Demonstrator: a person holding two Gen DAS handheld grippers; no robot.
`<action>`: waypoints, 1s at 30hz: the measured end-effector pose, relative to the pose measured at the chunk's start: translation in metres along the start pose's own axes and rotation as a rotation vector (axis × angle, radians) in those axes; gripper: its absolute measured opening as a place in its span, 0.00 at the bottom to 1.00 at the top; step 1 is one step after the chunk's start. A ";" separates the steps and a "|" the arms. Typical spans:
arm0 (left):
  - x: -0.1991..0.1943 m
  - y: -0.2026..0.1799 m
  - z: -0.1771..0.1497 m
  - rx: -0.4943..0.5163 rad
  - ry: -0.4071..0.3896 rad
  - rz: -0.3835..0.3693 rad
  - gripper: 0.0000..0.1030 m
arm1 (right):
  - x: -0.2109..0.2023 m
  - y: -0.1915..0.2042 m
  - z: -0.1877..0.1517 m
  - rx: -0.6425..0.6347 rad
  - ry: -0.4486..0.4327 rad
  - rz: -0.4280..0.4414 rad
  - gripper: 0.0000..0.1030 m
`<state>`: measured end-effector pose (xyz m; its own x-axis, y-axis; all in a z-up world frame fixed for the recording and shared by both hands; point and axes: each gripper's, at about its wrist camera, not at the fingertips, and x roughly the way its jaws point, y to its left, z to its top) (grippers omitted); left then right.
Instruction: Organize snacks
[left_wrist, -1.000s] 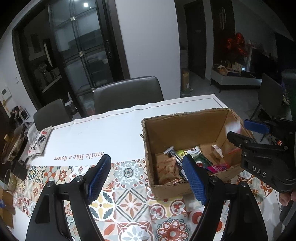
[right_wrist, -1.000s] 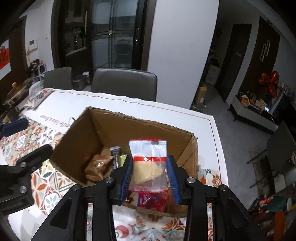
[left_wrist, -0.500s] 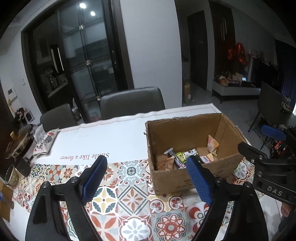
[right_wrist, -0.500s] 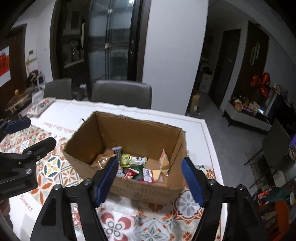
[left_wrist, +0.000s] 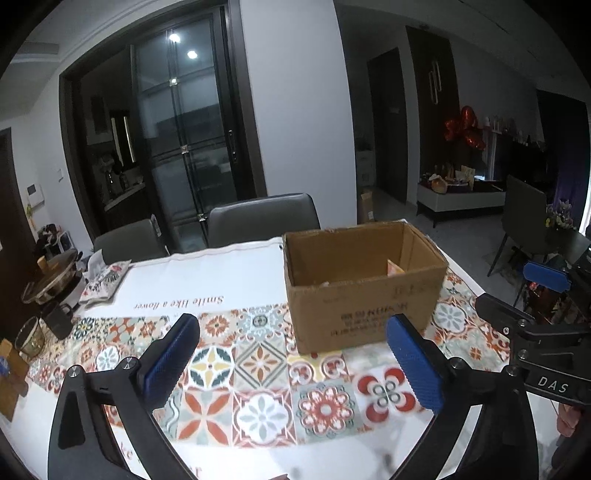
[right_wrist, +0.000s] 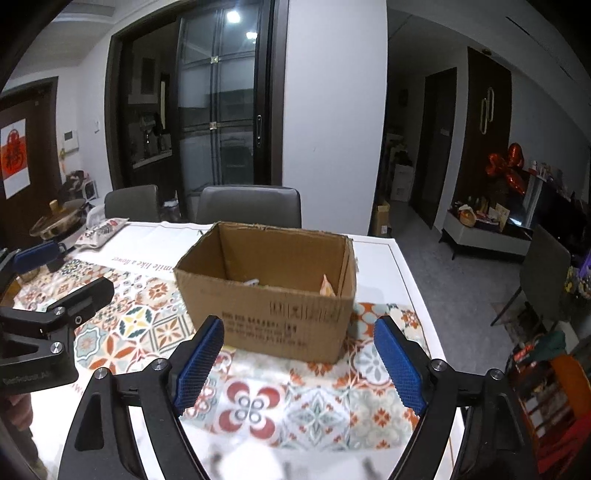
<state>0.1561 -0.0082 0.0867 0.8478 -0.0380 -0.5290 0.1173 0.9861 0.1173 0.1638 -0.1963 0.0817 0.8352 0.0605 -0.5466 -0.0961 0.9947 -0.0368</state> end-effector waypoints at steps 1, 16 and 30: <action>-0.004 -0.001 -0.004 -0.001 -0.001 -0.003 1.00 | -0.005 0.001 -0.006 0.002 -0.003 -0.002 0.82; -0.051 -0.014 -0.066 -0.050 -0.020 -0.021 1.00 | -0.054 0.000 -0.074 0.040 -0.018 0.005 0.84; -0.078 -0.019 -0.074 -0.043 -0.114 0.001 1.00 | -0.078 0.002 -0.086 0.039 -0.096 -0.008 0.84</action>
<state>0.0497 -0.0118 0.0639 0.9016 -0.0530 -0.4293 0.0965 0.9921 0.0802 0.0517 -0.2067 0.0527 0.8840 0.0581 -0.4638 -0.0695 0.9976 -0.0075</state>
